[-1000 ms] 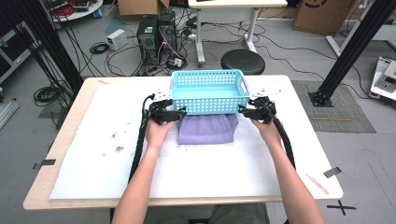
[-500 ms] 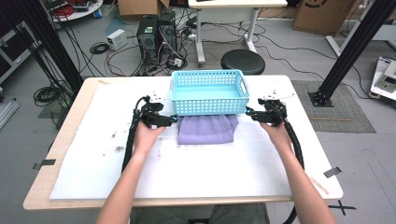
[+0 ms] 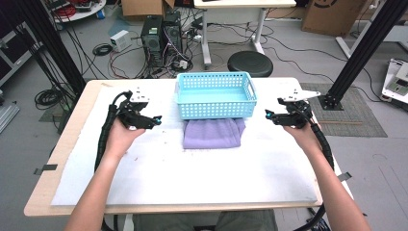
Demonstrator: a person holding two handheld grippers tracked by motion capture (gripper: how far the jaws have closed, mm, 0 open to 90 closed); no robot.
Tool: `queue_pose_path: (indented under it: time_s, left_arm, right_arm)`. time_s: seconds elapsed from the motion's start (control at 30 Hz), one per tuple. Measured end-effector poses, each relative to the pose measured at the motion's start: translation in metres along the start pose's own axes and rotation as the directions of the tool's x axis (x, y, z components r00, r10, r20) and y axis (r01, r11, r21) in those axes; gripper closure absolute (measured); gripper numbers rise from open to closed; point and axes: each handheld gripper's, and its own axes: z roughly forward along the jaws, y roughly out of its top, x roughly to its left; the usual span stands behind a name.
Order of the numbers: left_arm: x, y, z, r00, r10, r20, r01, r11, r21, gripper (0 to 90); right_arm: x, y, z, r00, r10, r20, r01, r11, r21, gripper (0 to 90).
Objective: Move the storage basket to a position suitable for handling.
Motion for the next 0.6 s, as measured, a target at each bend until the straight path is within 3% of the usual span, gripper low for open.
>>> queue_pose_path:
  time_s: [0.1, 0.33, 0.53, 0.57, 0.6]
  left_arm:
    - [-0.004, 0.000, 0.000, 0.9993, 0.003, 0.037, -0.001, 0.9990, -0.044, 24.5]
    - [-0.022, -0.008, 0.019, 0.9965, -0.031, 0.077, 0.036, 0.9970, -0.068, 24.5]
    - [-0.034, -0.011, 0.030, 0.9930, -0.064, 0.100, 0.071, 0.9947, -0.074, 24.5]
    - [-0.038, -0.013, 0.031, 0.9924, -0.079, 0.094, 0.088, 0.9914, -0.097, 24.6]
    - [-0.041, -0.016, 0.033, 0.9880, -0.114, 0.104, 0.127, 0.9834, -0.129, 24.6]
  right_arm:
    - [0.001, 0.001, -0.002, 0.9999, 0.005, -0.010, -0.005, 1.000, -0.009, 31.1]
    - [0.015, -0.004, 0.004, 0.9976, 0.047, -0.051, -0.049, 0.998, -0.044, 30.7]
    - [0.029, -0.008, 0.008, 0.9969, 0.038, -0.069, -0.042, 0.997, -0.058, 30.5]
    - [0.034, -0.010, 0.009, 0.9961, 0.045, -0.076, -0.050, 0.996, -0.068, 30.3]
    - [0.036, -0.012, 0.009, 0.9955, 0.051, -0.080, -0.057, 0.995, -0.076, 30.3]
